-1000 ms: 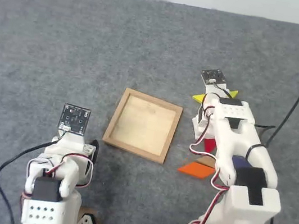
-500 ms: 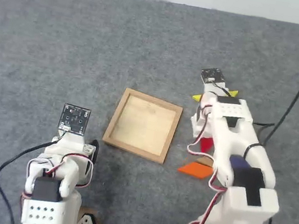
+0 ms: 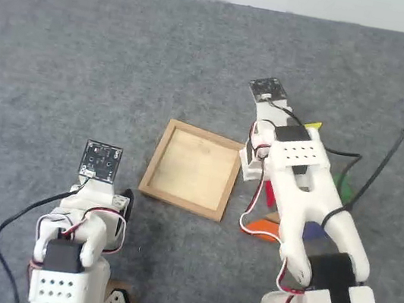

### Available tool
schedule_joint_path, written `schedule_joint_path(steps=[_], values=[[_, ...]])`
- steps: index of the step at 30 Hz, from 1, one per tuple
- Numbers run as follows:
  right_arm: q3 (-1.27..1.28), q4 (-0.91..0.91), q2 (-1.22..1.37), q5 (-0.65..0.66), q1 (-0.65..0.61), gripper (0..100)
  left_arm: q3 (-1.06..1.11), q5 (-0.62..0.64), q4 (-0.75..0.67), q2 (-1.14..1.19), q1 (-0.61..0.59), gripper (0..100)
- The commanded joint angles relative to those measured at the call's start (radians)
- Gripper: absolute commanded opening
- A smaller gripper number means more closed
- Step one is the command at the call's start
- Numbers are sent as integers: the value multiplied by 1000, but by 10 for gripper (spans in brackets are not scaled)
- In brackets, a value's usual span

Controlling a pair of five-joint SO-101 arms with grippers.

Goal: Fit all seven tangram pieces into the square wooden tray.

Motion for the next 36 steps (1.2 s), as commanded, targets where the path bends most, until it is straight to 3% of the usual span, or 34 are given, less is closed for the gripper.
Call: schedule_joint_path(steps=[1,11,17,22,36], values=[[-38,-18,4,41,58,372,-8,-6,9,-28,0,153],[-46,-128,234,69,54,344,-8,-6,9,-28,0,153],[-91,-131,249,66,84,334,-8,-6,9,-28,0,153],[-103,-145,280,68,65,238,-8,-6,9,-28,0,153],[-89,-148,213,37,61,180,-8,-6,9,-28,0,153]])
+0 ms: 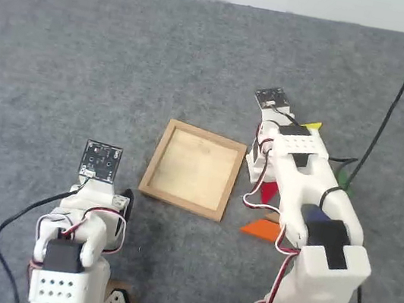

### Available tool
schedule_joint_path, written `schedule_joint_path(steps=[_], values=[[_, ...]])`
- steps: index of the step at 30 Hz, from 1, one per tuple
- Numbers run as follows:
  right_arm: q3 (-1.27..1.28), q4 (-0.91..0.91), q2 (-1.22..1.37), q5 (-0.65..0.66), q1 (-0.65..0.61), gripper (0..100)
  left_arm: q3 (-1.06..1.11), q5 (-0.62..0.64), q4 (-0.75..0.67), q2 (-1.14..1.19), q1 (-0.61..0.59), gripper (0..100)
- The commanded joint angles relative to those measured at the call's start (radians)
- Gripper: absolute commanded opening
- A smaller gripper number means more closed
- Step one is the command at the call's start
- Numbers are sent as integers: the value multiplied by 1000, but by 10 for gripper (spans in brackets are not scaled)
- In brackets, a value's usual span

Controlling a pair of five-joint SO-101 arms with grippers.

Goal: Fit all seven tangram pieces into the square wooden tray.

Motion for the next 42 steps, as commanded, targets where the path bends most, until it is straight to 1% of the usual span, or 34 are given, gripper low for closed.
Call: schedule_joint_path(steps=[1,10,17,22,25,29,31,34,36,38,42], values=[[-15,-41,-81,-31,-8,180,-8,-6,9,-28,2,153],[138,-111,-237,-37,-15,180,-8,-6,9,-28,2,153],[157,-111,-266,-44,-51,180,-8,-6,9,-28,2,153],[153,-128,-269,-121,-13,182,-8,-6,9,-28,2,153],[153,-130,-285,-132,-2,183,-8,-6,9,-28,2,153],[164,-122,-366,-157,-10,185,-8,-6,9,-28,2,153],[167,-122,-397,-155,-13,217,-8,-6,9,-28,2,153],[173,-122,-407,-141,-24,305,-8,-6,9,-28,2,153],[172,-122,-377,-71,-50,345,-8,-6,9,-28,2,153],[167,-125,-321,2,-82,352,-8,-6,9,-28,2,153],[103,-131,-188,31,-116,354,-8,-6,9,-28,2,153]])
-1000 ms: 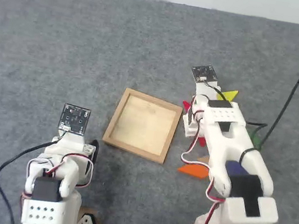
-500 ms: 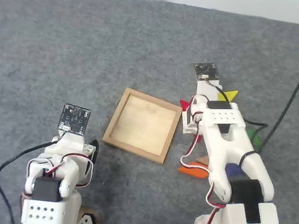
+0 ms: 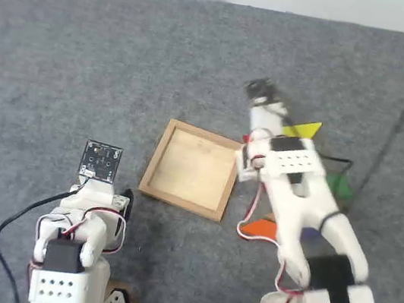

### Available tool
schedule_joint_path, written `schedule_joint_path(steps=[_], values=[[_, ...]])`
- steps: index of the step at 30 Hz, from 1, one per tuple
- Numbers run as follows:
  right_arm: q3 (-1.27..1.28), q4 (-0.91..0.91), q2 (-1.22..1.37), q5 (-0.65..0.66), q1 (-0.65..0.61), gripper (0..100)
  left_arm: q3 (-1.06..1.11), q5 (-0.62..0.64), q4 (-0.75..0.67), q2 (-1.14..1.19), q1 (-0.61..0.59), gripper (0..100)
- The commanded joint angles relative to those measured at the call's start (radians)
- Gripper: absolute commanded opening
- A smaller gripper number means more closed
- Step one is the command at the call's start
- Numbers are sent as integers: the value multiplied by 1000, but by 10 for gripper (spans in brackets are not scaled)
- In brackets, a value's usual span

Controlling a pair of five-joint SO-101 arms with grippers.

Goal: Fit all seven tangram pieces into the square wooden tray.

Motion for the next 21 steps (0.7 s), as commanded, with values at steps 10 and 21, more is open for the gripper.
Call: schedule_joint_path(steps=[10,21], values=[[-227,-4,275,75,16,353,-8,-6,9,-28,2,153],[-296,-4,289,158,13,351,-8,-6,9,-28,2,153]])
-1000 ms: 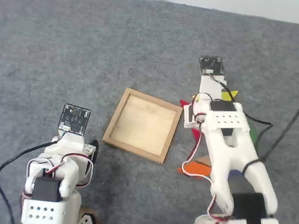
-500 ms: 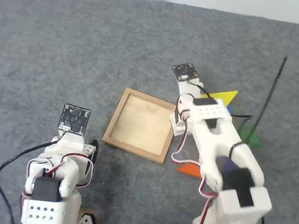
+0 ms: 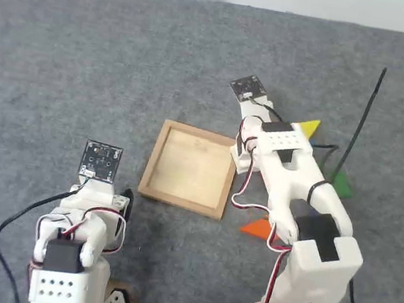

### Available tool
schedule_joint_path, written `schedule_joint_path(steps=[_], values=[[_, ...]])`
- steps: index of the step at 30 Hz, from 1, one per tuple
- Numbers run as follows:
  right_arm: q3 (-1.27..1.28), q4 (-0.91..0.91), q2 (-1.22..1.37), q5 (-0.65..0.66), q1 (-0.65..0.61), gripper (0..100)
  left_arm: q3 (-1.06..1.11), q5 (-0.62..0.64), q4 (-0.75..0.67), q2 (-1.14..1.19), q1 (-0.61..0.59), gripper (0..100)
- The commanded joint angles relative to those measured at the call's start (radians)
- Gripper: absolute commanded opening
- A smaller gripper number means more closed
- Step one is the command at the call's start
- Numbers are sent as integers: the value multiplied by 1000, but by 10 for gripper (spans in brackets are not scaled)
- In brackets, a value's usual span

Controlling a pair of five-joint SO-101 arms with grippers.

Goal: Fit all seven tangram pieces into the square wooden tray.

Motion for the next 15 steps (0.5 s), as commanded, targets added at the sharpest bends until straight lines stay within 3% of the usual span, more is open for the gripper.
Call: schedule_joint_path(steps=[1,5,10,15], values=[[-54,-2,-13,60,13,351,-8,-6,9,-28,2,153],[-57,36,31,98,22,348,-8,-6,9,-28,2,153],[-58,58,28,95,35,231,-8,-6,9,-28,2,153],[-51,127,28,77,38,217,-8,-6,9,-28,2,153]])
